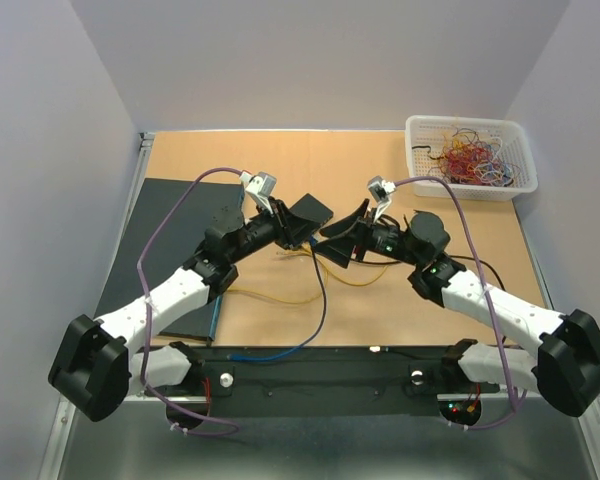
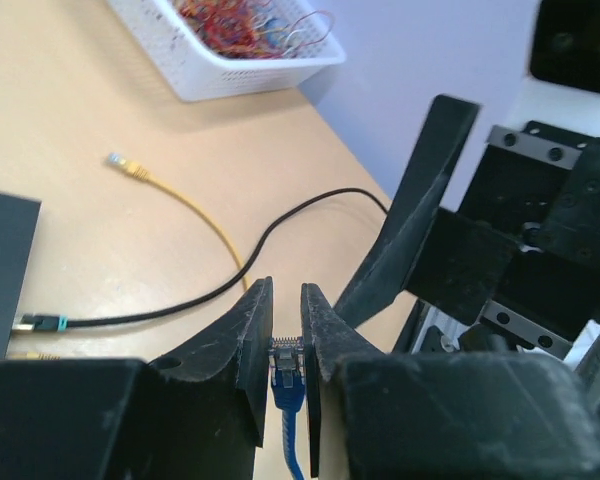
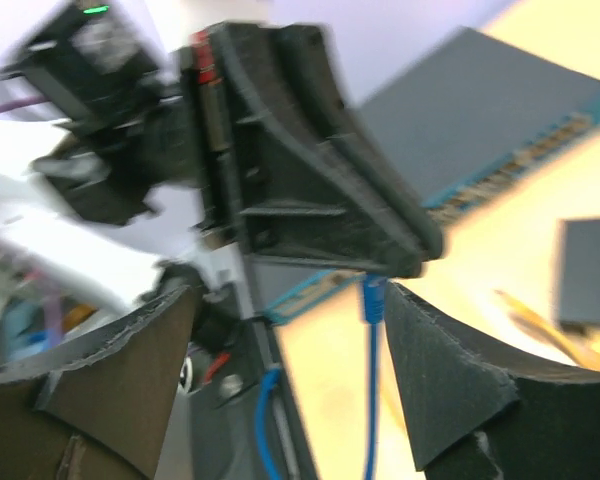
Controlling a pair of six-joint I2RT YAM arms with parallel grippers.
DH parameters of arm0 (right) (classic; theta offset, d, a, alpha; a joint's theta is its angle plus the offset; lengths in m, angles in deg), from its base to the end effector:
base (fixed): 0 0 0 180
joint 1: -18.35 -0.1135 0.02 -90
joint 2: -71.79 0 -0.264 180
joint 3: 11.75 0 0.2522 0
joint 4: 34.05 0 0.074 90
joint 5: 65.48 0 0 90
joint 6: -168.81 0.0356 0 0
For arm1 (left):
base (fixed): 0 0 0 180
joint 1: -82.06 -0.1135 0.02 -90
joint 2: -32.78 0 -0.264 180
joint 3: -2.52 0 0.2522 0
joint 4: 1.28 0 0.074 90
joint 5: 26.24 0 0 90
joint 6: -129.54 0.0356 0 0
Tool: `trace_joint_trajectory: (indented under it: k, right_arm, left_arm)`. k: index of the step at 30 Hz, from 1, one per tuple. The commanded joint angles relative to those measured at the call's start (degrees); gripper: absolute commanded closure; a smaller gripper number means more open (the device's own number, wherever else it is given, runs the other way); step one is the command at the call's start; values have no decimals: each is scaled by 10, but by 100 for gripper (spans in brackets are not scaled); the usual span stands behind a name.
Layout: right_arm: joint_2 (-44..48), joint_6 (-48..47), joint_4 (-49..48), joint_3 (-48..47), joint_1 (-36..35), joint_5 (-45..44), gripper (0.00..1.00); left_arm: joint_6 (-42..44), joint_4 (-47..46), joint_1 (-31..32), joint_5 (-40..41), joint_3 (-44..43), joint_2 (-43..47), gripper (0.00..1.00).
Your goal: Insert the plug into the switch port
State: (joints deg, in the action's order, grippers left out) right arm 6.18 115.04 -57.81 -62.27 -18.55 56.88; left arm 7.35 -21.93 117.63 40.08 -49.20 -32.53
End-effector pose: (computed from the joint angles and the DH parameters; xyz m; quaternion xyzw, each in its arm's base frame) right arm 0.1944 0.1698 0.3040 -0.2150 0.6246 0.5798 0.4769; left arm 0.2037 -0.1633 0.3072 0.1728 0.6433 -0.5216 0.5331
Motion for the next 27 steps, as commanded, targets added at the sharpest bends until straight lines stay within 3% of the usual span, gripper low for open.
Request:
trace_joint_trajectory:
  k: [1, 10, 21, 27]
  right_arm:
    - [11, -85, 147, -39, -20, -108, 20]
    - [-26, -128, 196, -93, -78, -205, 36]
    - [-65, -125, 180, -104, -103, -219, 55]
    - [-70, -122, 168, -99, -107, -237, 71]
  left_arm:
    - [-12, 44, -1, 31, -33, -4, 100]
    - [-16, 58, 0, 47, -46, -4, 100]
    - [-17, 64, -1, 59, -48, -10, 100]
    - [-15, 64, -1, 58, -48, -10, 100]
